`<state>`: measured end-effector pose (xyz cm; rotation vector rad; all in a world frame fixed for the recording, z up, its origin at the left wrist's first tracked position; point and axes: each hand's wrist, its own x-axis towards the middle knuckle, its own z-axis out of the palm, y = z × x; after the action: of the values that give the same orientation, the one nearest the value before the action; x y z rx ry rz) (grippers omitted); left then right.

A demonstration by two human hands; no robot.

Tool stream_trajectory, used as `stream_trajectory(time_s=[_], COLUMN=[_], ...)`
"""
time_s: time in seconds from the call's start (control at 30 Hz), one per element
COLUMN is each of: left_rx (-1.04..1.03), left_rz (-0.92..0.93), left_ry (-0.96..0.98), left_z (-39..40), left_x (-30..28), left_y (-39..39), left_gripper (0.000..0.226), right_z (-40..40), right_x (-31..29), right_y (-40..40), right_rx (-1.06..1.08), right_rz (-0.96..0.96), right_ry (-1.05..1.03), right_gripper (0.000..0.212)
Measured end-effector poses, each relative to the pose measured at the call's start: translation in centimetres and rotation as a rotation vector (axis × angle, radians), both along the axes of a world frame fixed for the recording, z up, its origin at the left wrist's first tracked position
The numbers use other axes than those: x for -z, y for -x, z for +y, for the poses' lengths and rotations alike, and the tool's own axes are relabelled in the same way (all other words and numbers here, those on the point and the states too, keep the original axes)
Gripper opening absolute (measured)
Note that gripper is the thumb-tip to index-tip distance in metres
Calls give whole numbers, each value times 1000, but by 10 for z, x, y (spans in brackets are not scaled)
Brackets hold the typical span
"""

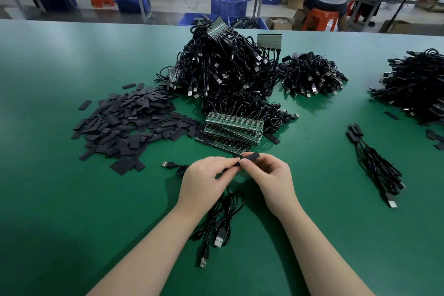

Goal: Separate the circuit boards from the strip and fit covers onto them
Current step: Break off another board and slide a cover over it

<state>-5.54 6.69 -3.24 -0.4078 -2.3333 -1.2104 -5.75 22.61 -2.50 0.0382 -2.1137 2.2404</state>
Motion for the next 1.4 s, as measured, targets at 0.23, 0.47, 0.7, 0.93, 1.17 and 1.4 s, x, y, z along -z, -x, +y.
stream_trajectory(time_s=[0.23, 0.47, 0.7, 0.93, 1.17, 1.4], left_rx=[-10, -23, -29, -15, -41, -30], left_rz=[-22, 10, 39, 10, 9, -20], left_ry=[-69, -40, -32, -73, -49, -79], left_z=[0, -1, 4, 1, 4, 2], left_x=[2, 1, 0, 1, 0, -1], left_y=[2, 2, 1, 1, 1, 0], left_gripper=[21, 16, 13, 20, 19, 20], right_z=[-2, -2, -2, -4, -8, -9], right_x=[0, -1, -1, -3, 1, 3], right_y=[0, 0, 0, -1, -3, -3], right_rx=[33, 2, 24, -16, 128, 47], right_rz=[-8, -20, -23, -5, 90, 96], right_ry=[43, 3, 46, -23, -60, -174], right_gripper=[8, 5, 12, 14, 42, 48])
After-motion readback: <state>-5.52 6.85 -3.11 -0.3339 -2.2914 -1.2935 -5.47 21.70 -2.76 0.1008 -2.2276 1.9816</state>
